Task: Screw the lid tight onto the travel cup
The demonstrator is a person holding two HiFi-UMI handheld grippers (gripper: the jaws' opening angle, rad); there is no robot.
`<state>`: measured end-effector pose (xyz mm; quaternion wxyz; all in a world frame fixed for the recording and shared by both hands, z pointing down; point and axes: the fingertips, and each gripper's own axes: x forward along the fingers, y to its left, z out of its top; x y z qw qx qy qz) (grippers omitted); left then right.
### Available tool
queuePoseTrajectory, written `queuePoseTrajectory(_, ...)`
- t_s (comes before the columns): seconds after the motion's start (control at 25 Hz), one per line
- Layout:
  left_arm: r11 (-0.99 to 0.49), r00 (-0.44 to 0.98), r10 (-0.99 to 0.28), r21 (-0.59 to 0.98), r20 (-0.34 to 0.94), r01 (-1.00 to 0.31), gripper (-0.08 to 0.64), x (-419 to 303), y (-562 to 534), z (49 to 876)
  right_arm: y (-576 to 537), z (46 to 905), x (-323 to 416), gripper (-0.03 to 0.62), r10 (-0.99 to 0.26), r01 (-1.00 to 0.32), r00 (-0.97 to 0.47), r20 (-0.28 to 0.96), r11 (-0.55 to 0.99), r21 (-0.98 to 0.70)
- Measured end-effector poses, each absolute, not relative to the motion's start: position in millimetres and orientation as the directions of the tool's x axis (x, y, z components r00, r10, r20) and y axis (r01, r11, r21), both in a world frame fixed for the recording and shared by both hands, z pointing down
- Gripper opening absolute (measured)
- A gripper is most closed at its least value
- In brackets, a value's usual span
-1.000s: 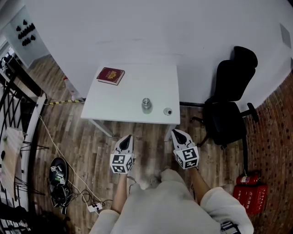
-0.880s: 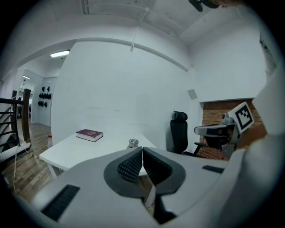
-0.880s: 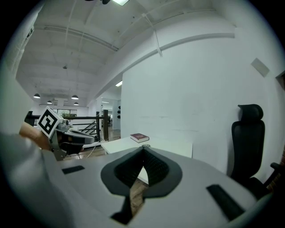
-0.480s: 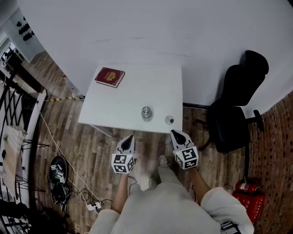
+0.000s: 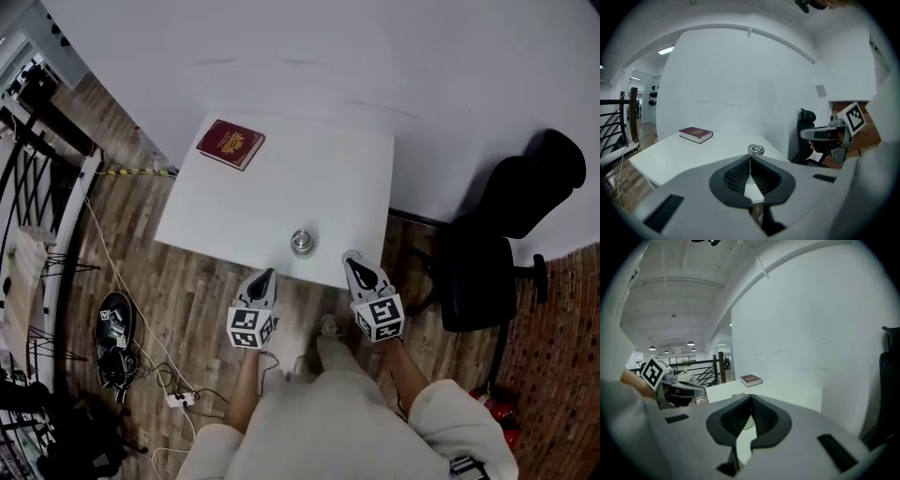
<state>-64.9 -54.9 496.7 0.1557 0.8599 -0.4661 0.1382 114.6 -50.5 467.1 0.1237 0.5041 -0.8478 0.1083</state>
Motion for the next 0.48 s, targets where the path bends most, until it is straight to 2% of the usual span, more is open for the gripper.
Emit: queuePoseTrajectory(0.48, -0.485, 0.492, -0.764, 0.131, 0.417, -0.865, 0.008, -61, -81, 529, -91, 492, 102, -0.002, -0.751, -0.812, -0.57, 0.333, 0.577, -0.087)
